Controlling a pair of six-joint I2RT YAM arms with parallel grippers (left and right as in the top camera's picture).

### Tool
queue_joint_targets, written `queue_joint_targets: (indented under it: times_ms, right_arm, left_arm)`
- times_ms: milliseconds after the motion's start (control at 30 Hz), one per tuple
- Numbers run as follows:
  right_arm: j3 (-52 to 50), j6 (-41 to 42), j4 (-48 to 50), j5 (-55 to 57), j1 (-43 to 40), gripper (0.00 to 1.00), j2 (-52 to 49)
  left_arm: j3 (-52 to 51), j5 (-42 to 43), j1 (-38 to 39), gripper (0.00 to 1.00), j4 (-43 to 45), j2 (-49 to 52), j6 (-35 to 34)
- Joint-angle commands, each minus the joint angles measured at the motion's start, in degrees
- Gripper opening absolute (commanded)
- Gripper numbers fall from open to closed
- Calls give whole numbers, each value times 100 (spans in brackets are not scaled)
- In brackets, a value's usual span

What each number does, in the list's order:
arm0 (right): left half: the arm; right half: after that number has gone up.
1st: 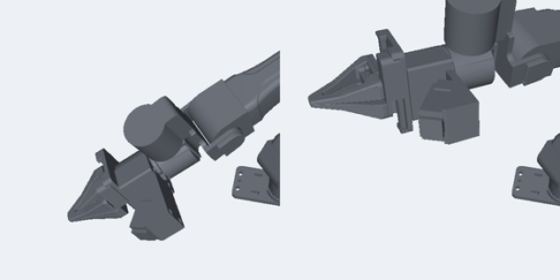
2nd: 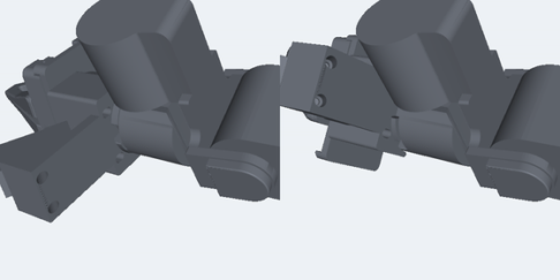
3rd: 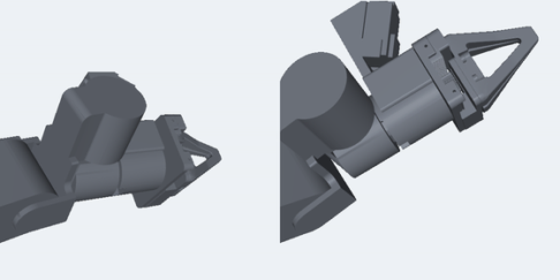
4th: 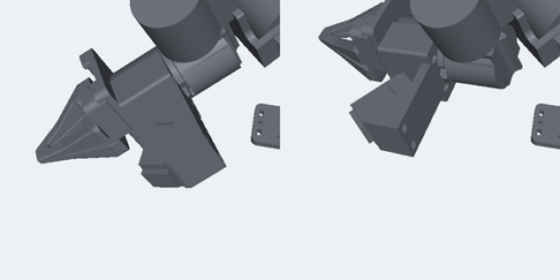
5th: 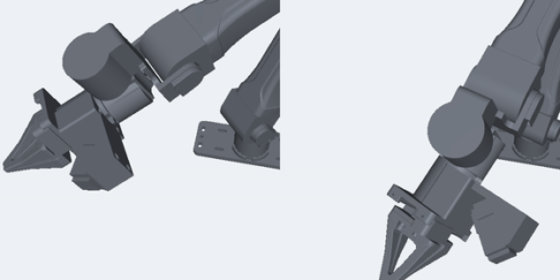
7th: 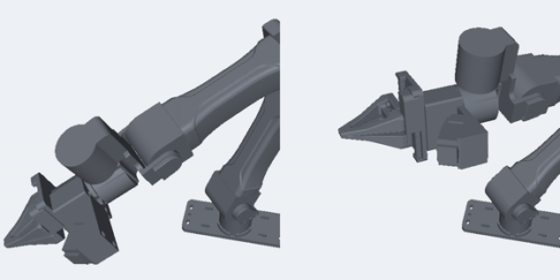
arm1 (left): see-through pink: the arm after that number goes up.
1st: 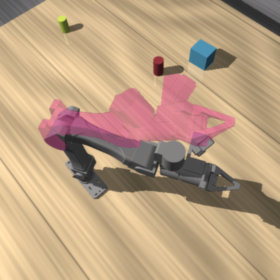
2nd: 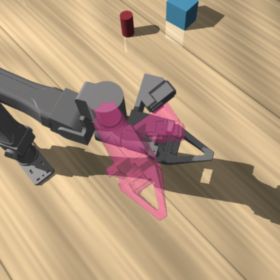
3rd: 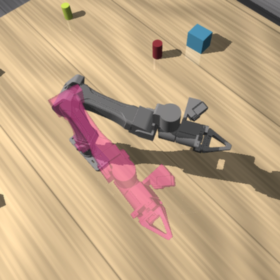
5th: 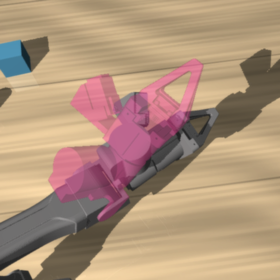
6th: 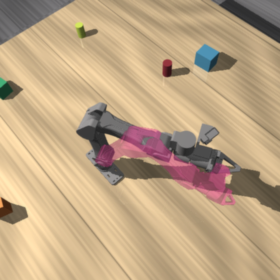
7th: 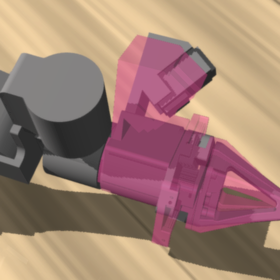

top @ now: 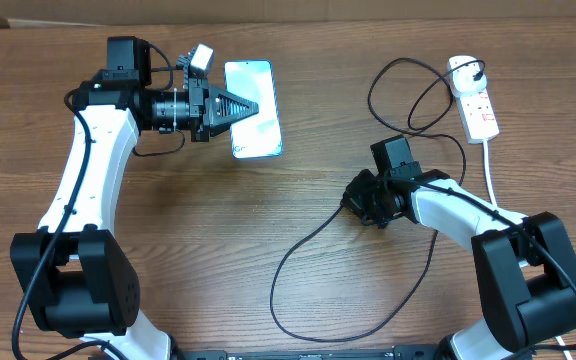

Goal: Plug charger to phone and switch on socket
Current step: 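Lift the plug with the right gripper toward the phone's bottom edge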

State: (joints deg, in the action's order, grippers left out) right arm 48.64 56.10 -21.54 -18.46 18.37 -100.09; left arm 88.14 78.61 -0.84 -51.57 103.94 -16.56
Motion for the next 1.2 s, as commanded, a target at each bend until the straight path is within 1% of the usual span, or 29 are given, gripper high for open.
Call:
queue_joint_targets:
  times_ms: [0, 167, 300, 367, 467, 600, 767, 867, 933, 1167]
  right_arm:
    - [-68, -162, 28, 157, -35, 4, -197]
    - [44, -708, -37, 31, -50, 4, -52]
    - [111, -1108, -151, 15, -55, 4, 310]
    - [111, -1429, -153, -181, -55, 4, 608]
    - [111, -1926, -120, -780, -55, 4, 1084]
    - [109, -2761, -103, -2133, -55, 4, 1777]
    - [109, -2879, -136, -3462, -33, 4, 2343]
    - [109, -3036, -35, -4282, -33, 4, 2435]
    - [109, -3093, 55, -4859, -31, 4, 2433]
    - [109, -3064, 188, -5296, 155, 4, 2433]
  left_arm:
    - [4, 177, 15, 4, -17, 2, -17]
    - [4, 177, 15, 4, -24, 2, -17]
    - [4, 177, 15, 4, -26, 2, -17]
    - [4, 177, 15, 4, -26, 2, -17]
    - [4, 179, 15, 4, -26, 2, -17]
    - [4, 332, 13, 5, -22, 2, -20]
    - [4, 1202, 13, 4, 129, 2, -22]
    - [4, 1198, 15, 4, 105, 2, -304]
    - [4, 1200, 15, 4, 105, 2, -372]
    - [4, 1198, 149, 4, 94, 2, -376]
